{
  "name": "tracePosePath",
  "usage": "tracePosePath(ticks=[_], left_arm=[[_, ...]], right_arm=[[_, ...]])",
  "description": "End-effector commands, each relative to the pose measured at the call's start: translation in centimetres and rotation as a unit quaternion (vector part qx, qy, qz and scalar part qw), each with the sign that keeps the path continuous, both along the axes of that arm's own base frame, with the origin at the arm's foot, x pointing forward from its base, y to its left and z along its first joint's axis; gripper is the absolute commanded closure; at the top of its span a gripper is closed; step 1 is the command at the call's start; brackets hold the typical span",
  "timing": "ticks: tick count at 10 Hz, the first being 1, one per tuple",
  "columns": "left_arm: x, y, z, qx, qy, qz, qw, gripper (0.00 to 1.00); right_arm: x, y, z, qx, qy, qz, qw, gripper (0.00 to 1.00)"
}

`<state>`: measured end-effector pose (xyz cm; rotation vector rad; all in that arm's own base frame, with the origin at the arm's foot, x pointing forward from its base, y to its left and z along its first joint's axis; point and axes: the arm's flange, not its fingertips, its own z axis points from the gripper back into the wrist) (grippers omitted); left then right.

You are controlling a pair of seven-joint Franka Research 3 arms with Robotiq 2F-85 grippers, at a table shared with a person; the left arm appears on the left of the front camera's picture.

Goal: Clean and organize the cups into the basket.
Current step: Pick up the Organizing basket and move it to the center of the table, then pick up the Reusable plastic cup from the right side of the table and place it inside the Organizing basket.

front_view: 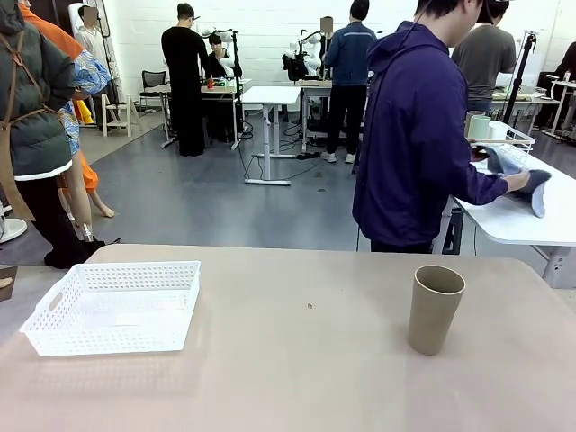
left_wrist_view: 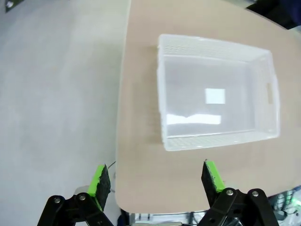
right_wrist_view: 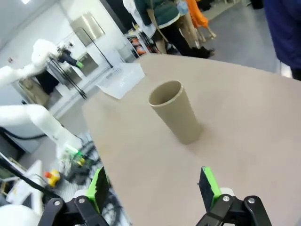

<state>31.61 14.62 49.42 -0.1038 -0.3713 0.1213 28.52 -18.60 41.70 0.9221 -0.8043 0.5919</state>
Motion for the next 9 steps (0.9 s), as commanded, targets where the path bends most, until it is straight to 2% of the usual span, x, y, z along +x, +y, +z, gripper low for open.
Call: tracePosePath(ticks=[1, 2, 3, 4, 7, 8, 9], left_arm=[[0.9, -1.1, -2.9, 0.045, 0.033, 0.016, 0.998, 0.00], [1.2, -1.4, -3.7, 0.061, 0.034, 0.017, 0.997, 0.00], [0.8, -1.4, -3.3, 0.022, 0.012, 0.013, 1.000, 0.00], [1.7, -0.4, -1.8, 0.043, 0.030, 0.007, 0.999, 0.00], [1.7, -0.4, -1.8, 0.043, 0.030, 0.007, 0.999, 0.00], [1.7, -0.4, -1.8, 0.043, 0.030, 0.007, 0.999, 0.00], [1.9, -0.3, -1.9, 0.035, 0.025, 0.005, 0.999, 0.00]], right_arm=[[0.7, 1.6, -1.8, -0.062, -0.040, -0.002, 0.997, 0.00], [0.6, 1.6, -2.2, -0.067, -0.033, -0.009, 0.997, 0.00], [0.6, 0.6, -0.7, -0.034, -0.019, 0.003, 0.999, 0.00], [0.6, 0.6, -0.7, -0.034, -0.019, 0.003, 0.999, 0.00], [0.6, 0.6, -0.7, -0.034, -0.019, 0.003, 0.999, 0.00], [0.5, 0.7, -1.2, -0.043, -0.026, 0.002, 0.999, 0.00], [0.9, 1.8, -1.7, -0.049, -0.075, 0.025, 0.996, 0.00]])
